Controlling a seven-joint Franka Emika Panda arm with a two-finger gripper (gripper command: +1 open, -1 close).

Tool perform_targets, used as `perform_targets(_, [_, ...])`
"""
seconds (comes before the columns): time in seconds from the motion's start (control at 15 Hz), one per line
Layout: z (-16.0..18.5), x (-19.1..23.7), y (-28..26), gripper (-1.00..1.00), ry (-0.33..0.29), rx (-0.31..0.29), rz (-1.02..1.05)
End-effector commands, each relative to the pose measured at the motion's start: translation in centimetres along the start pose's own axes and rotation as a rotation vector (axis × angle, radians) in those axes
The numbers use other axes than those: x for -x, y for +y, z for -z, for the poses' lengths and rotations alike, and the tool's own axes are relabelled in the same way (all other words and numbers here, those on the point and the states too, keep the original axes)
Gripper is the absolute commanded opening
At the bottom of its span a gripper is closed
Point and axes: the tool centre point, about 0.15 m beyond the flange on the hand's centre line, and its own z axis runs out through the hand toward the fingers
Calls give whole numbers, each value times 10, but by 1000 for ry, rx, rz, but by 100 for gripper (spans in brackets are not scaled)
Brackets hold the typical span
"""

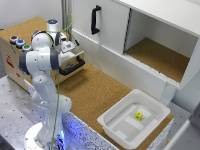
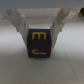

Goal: Lift the purple block

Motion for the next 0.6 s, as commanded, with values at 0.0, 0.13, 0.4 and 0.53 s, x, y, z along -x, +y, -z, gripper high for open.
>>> perform_targets(0.0, [46,-17,26,-100,13,80,-27])
perform_targets(0.13, [65,-30,40,-100,45,85,-31])
perform_targets(0.4, [97,-61,59,-100,103,96,-6])
perform_targets(0.53, [103,-74,60,-100,117,101,12])
